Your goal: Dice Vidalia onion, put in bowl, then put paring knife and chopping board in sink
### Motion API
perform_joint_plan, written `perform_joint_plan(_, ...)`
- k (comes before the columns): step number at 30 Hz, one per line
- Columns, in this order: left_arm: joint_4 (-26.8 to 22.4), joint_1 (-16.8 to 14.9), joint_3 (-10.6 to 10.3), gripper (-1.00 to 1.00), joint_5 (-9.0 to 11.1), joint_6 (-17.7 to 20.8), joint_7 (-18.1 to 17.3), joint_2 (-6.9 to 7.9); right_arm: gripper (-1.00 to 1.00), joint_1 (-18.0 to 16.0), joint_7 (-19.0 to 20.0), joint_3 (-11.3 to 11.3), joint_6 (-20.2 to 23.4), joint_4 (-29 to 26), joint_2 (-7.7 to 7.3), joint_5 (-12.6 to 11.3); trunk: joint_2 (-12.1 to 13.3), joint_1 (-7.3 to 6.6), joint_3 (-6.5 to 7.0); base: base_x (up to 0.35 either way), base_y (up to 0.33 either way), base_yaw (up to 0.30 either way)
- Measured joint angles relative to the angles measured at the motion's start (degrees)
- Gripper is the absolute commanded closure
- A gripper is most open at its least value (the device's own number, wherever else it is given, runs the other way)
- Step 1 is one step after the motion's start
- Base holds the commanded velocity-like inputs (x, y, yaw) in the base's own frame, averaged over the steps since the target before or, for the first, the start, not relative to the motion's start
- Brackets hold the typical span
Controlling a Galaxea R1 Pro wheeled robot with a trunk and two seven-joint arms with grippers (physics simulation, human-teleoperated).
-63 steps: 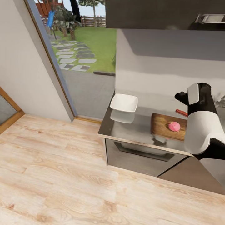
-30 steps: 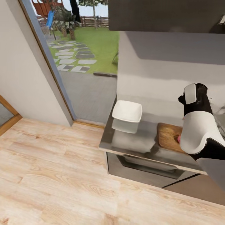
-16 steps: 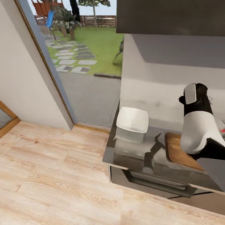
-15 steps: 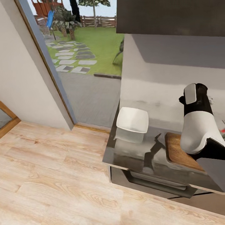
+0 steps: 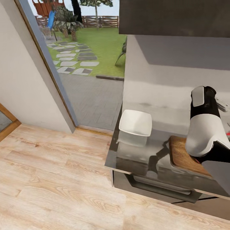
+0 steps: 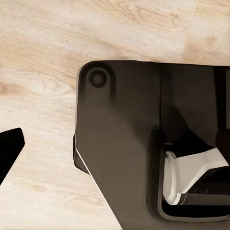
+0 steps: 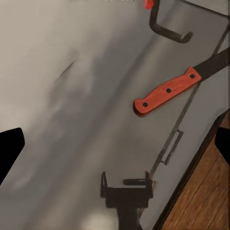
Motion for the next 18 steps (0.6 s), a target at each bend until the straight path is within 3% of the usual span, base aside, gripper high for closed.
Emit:
perform_joint_plan(9, 0.1, 0.0, 0.0, -1.0, -0.1, 0.0, 0.0, 0.0, -1.0, 0.0, -1.9, -0.1, -0.4, -0.8, 0.24, 0.0, 0.0, 0.0, 0.0, 0.01, 0.0, 0.0)
perform_joint_plan(18, 0.1, 0.0, 0.0, -1.0, -0.1, 0.0, 0.0, 0.0, -1.0, 0.0, -5.0, -0.2, -1.8, -0.9, 0.38, -0.1, 0.0, -0.02, 0.0, 0.196, 0.0, 0.0)
